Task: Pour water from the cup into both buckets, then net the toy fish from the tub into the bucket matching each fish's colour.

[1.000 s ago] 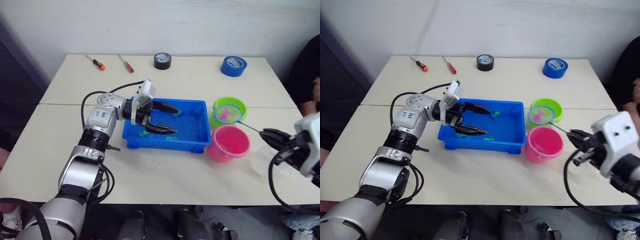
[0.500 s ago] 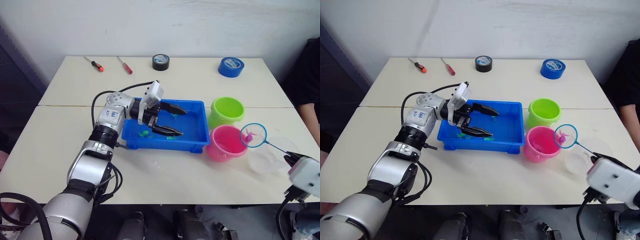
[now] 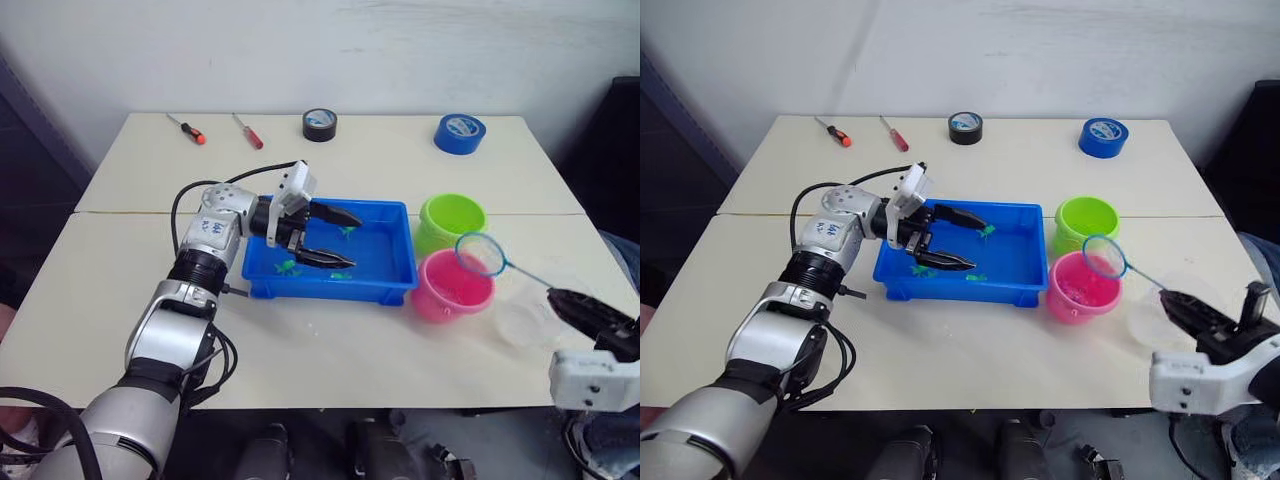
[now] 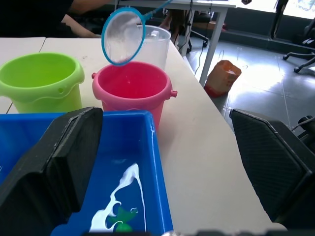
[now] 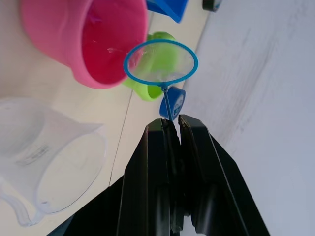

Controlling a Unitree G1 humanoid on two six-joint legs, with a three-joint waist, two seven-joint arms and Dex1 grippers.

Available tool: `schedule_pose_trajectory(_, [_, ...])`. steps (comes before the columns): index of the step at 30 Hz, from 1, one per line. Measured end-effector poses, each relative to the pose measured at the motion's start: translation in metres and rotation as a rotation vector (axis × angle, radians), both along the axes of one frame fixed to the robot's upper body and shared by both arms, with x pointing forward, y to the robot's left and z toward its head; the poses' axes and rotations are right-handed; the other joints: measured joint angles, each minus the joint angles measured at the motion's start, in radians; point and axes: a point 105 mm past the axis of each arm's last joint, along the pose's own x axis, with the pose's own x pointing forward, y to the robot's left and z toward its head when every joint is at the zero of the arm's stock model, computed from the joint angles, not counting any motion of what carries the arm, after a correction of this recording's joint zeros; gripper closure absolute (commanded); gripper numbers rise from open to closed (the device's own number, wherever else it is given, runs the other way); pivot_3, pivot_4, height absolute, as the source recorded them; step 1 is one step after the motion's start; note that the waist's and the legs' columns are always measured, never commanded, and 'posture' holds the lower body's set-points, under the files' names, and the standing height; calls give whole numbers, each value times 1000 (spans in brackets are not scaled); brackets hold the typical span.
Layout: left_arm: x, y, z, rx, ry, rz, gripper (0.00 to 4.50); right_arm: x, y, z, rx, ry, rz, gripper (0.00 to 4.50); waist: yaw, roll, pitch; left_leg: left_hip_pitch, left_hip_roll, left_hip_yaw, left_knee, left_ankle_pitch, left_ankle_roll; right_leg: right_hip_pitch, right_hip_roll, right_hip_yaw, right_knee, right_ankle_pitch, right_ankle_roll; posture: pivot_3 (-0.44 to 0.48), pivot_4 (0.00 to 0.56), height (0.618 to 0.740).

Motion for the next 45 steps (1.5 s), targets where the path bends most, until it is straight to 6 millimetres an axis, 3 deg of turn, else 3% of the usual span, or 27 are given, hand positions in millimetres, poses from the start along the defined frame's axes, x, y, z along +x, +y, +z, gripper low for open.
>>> schedule_pose_trajectory(4, [8, 25, -5, 19, 14, 107, 33, 21, 21, 19, 510, 47, 41, 4500, -13, 0, 0, 4, 1, 0, -1, 0, -1, 2, -1, 0, 2, 0, -1, 0, 150, 736])
schedule_pose_trajectory(8, [10, 66, -18, 55, 34, 258, 33, 50, 57, 23, 801, 231, 144, 4500, -32, 0, 0, 5, 1, 0, -3, 0, -1, 2, -1, 1, 2, 0, -1, 0, 150, 736])
schedule_pose_trajectory(14, [1, 134, -26, 123, 58, 503, 33, 87, 97, -3, 993, 561, 141, 4500, -19, 0, 0, 3, 1, -2, -9, 1, -4, -4, -3, -1, 3, -2, -3, 0, 150, 736])
schedule_pose_trajectory(20, [-16, 172, -20, 142, 56, 669, 33, 117, 136, -27, 1009, 753, 139, 4500, -16, 0, 0, 1, -1, -2, -9, 0, -1, -4, -6, -2, 1, -1, -3, 0, 150, 736])
schedule_pose_trajectory(26, [-29, 185, -17, 144, 67, 749, 33, 149, 167, -51, 1031, 835, 102, 4500, -25, 0, 0, 1, -1, -1, -9, 1, -1, -5, -5, -2, 2, -1, -3, 0, 150, 736])
schedule_pose_trajectory(34, [-28, 188, -12, 122, 64, 794, 33, 184, 186, -69, 960, 799, 58, 4500, -28, 0, 0, 1, -1, -1, -10, 2, -4, -6, -5, -3, 8, -1, -4, 0, 150, 736])
schedule_pose_trajectory(39, [-28, 186, -8, 113, 51, 790, 33, 197, 211, -73, 962, 805, 78, 4500, -41, 0, 0, 1, -1, 0, -11, 3, -7, -8, -5, -4, 9, -1, -4, 0, 150, 736])
schedule_pose_trajectory(45, [-26, 184, -3, 105, 38, 787, 33, 201, 227, -73, 965, 806, 114, 4500, -52, 0, 0, 0, -1, -1, -11, 3, -7, -8, -5, -5, 9, -1, -4, 0, 150, 736])
